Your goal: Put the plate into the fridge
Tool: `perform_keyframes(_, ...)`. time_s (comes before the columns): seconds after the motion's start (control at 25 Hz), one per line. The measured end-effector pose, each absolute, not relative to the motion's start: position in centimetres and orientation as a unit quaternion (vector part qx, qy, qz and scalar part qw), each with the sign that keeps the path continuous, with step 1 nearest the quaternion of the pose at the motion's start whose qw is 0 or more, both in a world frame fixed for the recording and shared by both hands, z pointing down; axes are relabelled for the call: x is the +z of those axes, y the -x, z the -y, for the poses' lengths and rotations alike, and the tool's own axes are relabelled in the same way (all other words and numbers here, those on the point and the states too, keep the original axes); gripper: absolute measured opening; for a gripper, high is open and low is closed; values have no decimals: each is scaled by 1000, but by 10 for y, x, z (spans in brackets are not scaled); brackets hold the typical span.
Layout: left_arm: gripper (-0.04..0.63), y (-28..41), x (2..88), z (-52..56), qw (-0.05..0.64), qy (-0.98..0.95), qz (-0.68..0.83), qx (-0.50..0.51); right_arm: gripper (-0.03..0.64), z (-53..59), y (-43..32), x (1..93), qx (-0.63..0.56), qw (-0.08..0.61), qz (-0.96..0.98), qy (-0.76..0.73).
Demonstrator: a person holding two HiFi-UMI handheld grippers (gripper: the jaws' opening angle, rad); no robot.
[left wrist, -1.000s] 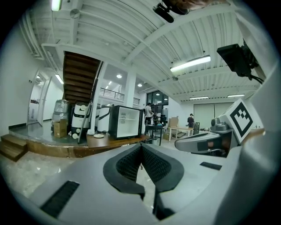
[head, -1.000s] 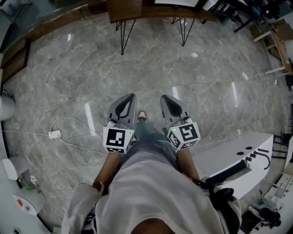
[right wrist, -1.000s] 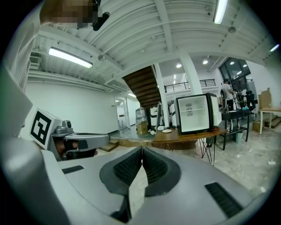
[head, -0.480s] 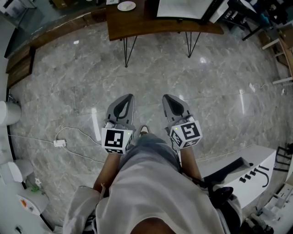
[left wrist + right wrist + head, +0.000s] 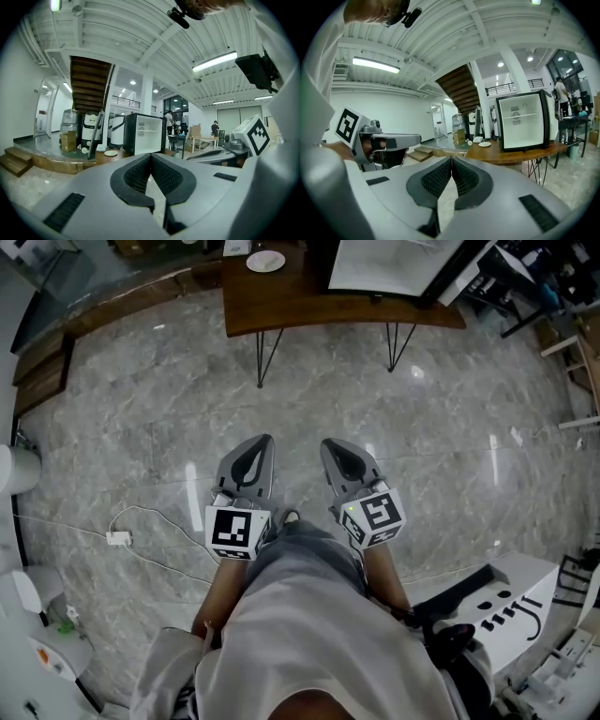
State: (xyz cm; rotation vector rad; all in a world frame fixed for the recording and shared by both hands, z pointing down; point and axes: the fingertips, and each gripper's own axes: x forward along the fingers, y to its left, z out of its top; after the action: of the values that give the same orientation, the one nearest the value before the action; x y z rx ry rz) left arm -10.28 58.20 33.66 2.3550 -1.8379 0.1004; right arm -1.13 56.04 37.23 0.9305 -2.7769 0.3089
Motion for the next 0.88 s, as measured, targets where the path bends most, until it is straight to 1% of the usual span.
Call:
perform_keyframes(0.16,17,123,339,-566,90,-788,609,27,17,-552,34,372,103,111,938,-313)
perform_keyframes(0.44,16,168,336,-527,82,-803,591,10,17,-527,79,371,98,114,932,-329)
perform_keyframes(0.72,16,246,335,-495,88,-813,576,8,17,-505,167,361,94,116,933,-327)
perform_keyframes(0.88,16,294,334,-469,85,-821,564,16,17,-488,232,359,95,120,937,-313)
